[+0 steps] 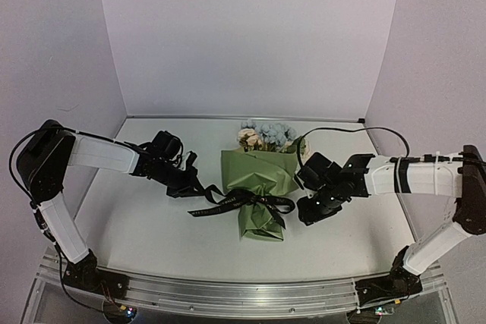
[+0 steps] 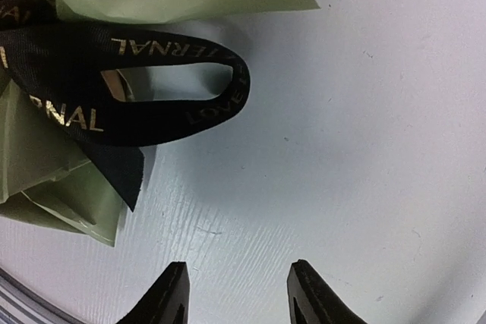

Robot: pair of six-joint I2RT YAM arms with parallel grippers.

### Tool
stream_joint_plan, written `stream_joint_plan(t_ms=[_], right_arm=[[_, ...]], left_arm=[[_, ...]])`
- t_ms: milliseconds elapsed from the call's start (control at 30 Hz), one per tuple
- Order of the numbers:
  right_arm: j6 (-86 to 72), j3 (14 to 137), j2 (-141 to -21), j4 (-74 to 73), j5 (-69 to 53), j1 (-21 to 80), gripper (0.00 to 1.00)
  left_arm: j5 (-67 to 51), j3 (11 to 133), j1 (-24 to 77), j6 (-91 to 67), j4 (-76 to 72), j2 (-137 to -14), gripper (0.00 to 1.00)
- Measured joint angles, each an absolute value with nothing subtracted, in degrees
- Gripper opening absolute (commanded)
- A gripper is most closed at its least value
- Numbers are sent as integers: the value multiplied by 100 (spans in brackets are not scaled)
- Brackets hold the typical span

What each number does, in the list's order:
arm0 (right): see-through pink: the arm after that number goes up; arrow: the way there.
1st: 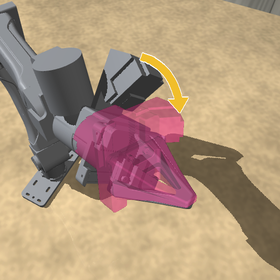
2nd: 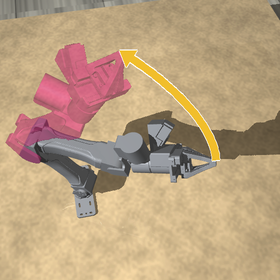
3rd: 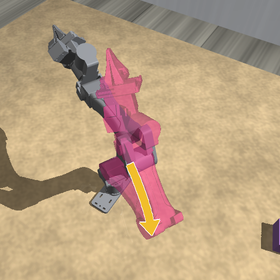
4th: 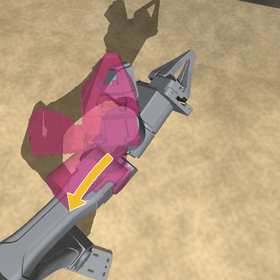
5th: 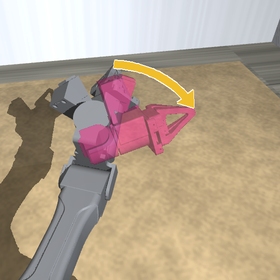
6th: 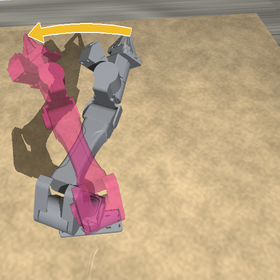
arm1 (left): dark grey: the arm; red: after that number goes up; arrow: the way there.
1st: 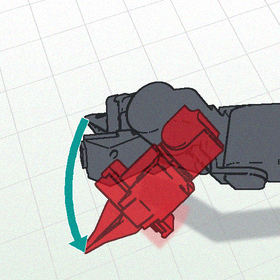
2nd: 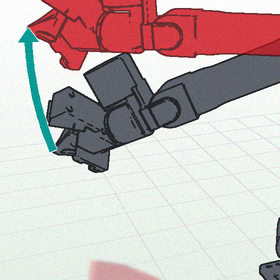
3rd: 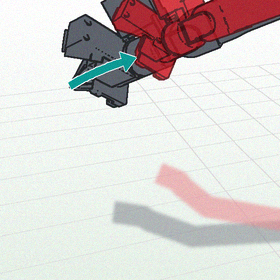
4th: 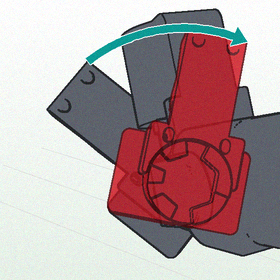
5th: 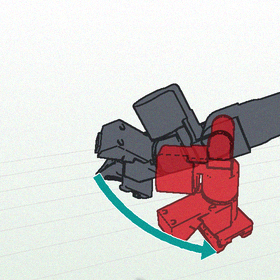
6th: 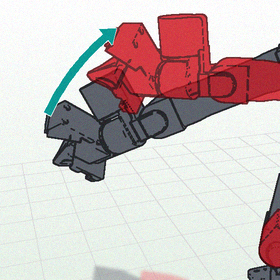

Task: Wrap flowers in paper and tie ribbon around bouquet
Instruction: Tie the half-tied ribbon around the folded bouquet.

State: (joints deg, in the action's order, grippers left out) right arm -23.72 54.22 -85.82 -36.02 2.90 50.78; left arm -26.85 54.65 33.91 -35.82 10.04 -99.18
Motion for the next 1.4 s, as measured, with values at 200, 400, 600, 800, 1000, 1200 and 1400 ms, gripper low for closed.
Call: stream_joint_plan(t_ms=[200, 400, 600, 800, 1000, 1200, 1400], right_arm=[[-2384, 5558, -8859, -3249, 98, 5495, 41], [-2392, 5704, -9665, -2775, -51, 5601, 41], [-2432, 5829, -10029, -2549, -73, 5592, 31], [-2468, 5865, -10078, -2383, 49, 5592, 13], [-2560, 5865, -10079, -2355, 221, 5592, 0], [-2583, 5865, -10017, -2477, 416, 5592, 0], [-2625, 5863, -9756, -2754, 564, 5601, 0]], left_arm=[[-2685, 5474, 3391, -3579, 1052, -9920, 0], [-2685, 5478, 3391, -3544, 1068, -9920, 0], [-2683, 5515, 3391, -3484, 1107, -9920, 0], [-2683, 5518, 3391, -3454, 1109, -9920, 0], [-2694, 5586, 3391, -3454, 1156, -9920, 0], [-2797, 5623, 3391, -3461, 1128, -9920, 2], [-2924, 5621, 3391, -3592, 981, -9949, 20]])
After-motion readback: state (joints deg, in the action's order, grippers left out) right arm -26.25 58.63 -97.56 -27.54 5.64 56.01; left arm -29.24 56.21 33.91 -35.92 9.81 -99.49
